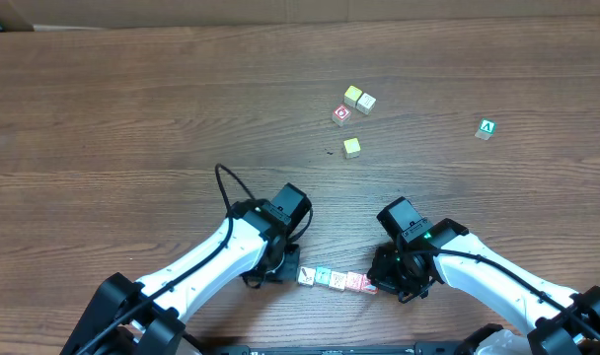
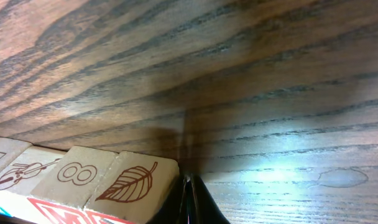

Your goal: Flip 5 blocks

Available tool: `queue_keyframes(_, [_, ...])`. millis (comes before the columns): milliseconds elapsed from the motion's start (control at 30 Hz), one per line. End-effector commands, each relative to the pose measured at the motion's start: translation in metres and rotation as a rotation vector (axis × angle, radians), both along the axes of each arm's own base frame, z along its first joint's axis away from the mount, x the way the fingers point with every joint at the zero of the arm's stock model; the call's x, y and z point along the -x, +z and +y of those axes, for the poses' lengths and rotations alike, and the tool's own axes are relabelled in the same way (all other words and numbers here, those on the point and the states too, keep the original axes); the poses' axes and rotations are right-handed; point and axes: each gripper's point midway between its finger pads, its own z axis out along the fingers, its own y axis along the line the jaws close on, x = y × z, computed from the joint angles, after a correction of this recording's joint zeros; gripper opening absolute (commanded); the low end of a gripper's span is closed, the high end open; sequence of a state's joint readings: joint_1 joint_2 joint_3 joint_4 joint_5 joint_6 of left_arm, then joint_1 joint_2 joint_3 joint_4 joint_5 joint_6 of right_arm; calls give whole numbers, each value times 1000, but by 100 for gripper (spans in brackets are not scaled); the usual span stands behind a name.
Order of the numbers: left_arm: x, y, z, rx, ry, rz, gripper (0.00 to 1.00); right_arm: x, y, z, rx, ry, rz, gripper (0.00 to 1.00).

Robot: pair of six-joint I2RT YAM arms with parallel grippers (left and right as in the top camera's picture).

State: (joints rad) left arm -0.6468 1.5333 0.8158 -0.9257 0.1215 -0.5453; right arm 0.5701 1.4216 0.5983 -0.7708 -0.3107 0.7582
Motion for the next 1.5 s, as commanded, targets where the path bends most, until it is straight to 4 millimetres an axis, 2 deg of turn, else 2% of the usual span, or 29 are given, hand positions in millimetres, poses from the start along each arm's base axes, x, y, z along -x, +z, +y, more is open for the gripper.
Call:
queue_keyframes(0, [14, 4, 1, 6, 66, 66, 4, 1, 0, 1, -5, 10, 1, 4])
queue_keyframes(200, [39, 11, -22, 114, 46, 185, 4, 1, 0, 1, -5, 10, 1, 4])
queue_keyframes(433, [54, 12, -38, 123, 9, 200, 4, 2, 0, 1, -3, 11, 5, 4])
queue_keyframes(833, [44, 6, -48, 135, 29, 144, 4, 3, 0, 1, -8, 11, 12, 4])
queue_keyframes(1200, [50, -16, -43, 73, 37, 209, 4, 4, 0, 2, -11, 11, 14, 4])
queue_keyframes(1467, [41, -20, -50, 98, 36, 173, 4, 4, 1, 3, -16, 12, 17, 4])
